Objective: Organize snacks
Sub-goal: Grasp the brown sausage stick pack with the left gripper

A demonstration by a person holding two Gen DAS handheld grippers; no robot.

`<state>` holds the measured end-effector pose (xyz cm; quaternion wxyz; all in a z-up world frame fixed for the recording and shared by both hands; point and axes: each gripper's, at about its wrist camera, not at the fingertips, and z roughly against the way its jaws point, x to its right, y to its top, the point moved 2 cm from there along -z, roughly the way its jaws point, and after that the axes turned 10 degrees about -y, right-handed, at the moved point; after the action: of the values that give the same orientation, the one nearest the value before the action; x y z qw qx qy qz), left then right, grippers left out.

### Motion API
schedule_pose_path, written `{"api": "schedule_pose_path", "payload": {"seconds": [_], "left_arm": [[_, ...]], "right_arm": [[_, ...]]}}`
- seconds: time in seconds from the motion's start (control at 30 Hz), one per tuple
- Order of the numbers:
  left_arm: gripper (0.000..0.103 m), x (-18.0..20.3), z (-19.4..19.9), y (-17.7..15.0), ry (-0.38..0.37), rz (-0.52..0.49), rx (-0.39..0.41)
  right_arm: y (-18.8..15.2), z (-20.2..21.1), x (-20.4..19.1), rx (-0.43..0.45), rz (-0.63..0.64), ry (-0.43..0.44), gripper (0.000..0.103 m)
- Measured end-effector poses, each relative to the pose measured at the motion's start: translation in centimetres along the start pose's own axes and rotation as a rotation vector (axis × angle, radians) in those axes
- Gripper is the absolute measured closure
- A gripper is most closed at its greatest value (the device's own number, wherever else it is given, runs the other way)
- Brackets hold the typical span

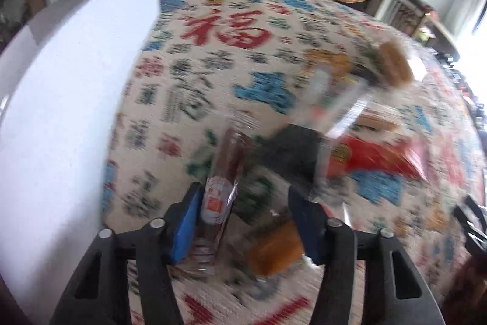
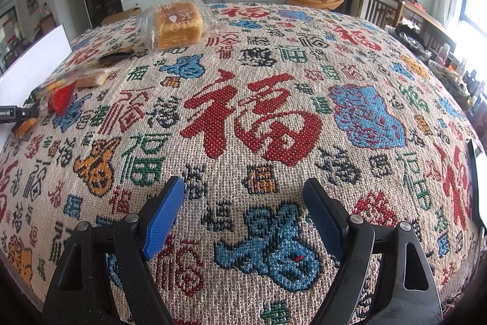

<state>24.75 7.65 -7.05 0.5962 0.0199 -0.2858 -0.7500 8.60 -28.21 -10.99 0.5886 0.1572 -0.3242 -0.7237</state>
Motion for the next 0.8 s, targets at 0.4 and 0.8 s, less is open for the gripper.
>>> {"api": "schedule_pose_path", "payload": {"seconds": [0.4,0.8], "left_arm": [[0.047,2.5,2.2,-4.2,-0.069,0.01,0.02],[0.083,5.0,0.3,-4.8,0.088,-0.172,0.009]], "right_arm": [[0.1,-0.1,-0.1,-0.002,-0.001,0.001,0.019],[0.1,-0.1,-0.1,-0.002,-0.001,0.001,0.019]]}}
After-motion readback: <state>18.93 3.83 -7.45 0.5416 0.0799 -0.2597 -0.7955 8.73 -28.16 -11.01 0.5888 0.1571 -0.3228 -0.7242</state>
